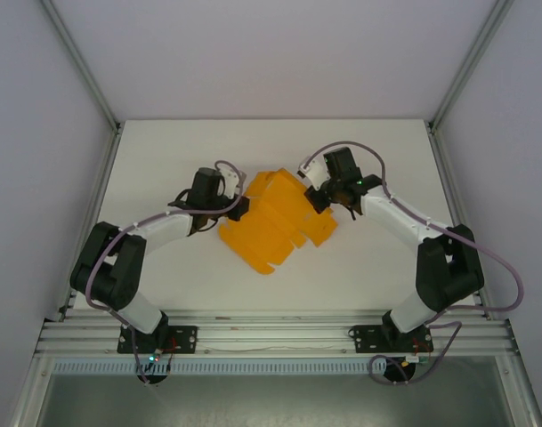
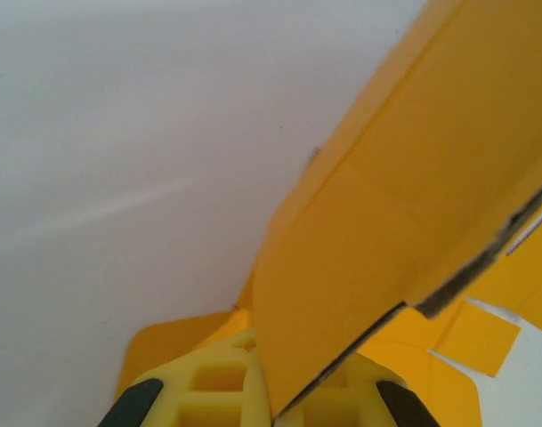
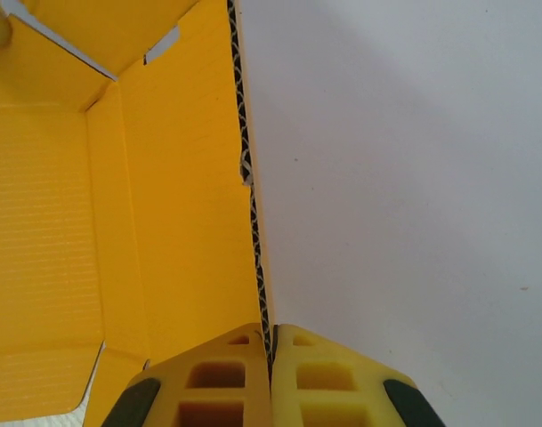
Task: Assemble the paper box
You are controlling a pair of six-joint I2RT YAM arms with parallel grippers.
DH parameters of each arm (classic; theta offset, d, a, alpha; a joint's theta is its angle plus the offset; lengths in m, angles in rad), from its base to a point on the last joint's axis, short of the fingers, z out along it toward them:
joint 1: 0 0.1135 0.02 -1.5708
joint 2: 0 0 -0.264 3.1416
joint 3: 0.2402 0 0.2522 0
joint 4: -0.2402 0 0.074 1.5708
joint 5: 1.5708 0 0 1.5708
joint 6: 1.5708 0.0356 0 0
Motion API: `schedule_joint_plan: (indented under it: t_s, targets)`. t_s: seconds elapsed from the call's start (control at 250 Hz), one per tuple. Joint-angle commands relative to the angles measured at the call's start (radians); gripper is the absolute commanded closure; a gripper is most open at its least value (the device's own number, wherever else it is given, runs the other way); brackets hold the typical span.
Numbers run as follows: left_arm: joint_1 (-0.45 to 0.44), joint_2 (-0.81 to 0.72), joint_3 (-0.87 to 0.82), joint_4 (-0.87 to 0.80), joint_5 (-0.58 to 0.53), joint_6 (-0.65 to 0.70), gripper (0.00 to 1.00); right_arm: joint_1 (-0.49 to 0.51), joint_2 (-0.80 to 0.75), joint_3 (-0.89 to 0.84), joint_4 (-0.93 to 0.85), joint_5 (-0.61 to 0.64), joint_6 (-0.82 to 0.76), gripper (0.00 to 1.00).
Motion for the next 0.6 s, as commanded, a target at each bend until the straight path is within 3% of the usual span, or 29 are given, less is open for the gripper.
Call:
schedule_joint_plan:
  t_s: [0.0,0.196,0.328,0.416,0.468,0.548,0.576,0.596]
  targets:
    - [-0.035,-0.028,-0.076,0.006,-0.002,0.042,0.95,0.006,-0.001,0.062,0.035,0.043,0.086,1.0]
    - [-0.036,-0.104,-0.171,0.076,-0.055,0.007,0.95,0.007,0.035,0.07,0.039,0.127,0.115,1.0]
    - [-0.035,-0.11,-0.166,0.07,-0.062,0.006,0.92,0.008,0.024,0.041,0.04,0.039,0.019,1.0]
    - [-0.036,-0.123,-0.137,0.048,-0.128,-0.026,0.62,0.012,0.005,0.013,0.044,0.012,-0.027,1.0]
    - [-0.036,-0.144,-0.113,0.03,-0.185,-0.046,0.34,0.014,-0.002,0.006,0.038,0.015,-0.042,1.0]
    - [-0.031,-0.179,-0.076,-0.011,-0.317,-0.087,0.15,0.015,-0.016,-0.008,0.03,0.002,-0.074,1.0]
    - [-0.024,-0.189,-0.063,-0.027,-0.361,-0.099,0.02,0.016,-0.023,-0.016,0.031,-0.013,-0.092,1.0]
    - [-0.019,-0.196,-0.056,-0.034,-0.386,-0.107,0.0,0.015,-0.029,-0.023,0.033,-0.022,-0.103,1.0]
